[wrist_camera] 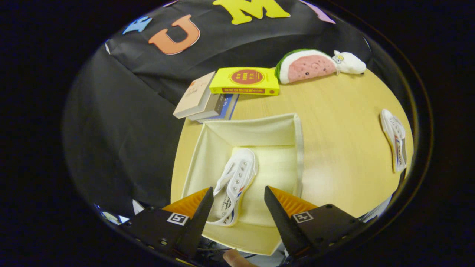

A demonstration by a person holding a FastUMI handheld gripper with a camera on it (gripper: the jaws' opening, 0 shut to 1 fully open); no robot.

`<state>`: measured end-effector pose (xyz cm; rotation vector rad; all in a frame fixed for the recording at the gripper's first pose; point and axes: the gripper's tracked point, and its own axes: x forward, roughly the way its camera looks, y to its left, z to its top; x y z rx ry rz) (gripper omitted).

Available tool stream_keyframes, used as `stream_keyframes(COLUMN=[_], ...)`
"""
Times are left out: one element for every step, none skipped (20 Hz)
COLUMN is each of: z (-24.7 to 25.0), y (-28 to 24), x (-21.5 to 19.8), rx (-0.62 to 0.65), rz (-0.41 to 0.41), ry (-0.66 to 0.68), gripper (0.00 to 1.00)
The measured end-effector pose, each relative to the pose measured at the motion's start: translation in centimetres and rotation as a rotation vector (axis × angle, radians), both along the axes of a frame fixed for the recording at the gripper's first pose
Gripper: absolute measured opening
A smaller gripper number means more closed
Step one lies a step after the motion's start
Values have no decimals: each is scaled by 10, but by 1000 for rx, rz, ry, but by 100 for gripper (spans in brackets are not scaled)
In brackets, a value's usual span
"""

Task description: Open the storage box then place both shoes into the box .Put the left shoe in first, then the right shoe, with the right side of both shoes facing outward in a uniform manner.

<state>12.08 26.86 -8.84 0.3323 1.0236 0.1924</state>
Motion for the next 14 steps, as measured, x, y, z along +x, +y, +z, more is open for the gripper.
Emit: stream_keyframes(z=[12, 25, 34, 45, 54, 60, 64, 67, 68, 65, 60, 52, 45, 36], y=[-15, -32, -48, -62, -81, -101, -123, -146, -167, -186, -206, -224, -242, -260], x=[1, 2, 2, 2, 2, 1, 2, 0, 1, -2, -6, -9, -13, -15], rx=[-17, -40, -52, -60, -72, -88, -117, -147, -177, -197, -213, -224, -236, -263], rz=[-5, -4, -6, -8, -18, -26, -35, -42, -48, -53, -64, -73, -73, -62], ry=[-24, -46, -64, -81, -96, -109, -121, -134, -143, -143, -130, -113, -98, -87], gripper=[88, 91, 96, 96, 96, 96, 96, 96, 96, 96, 96, 96, 96, 96])
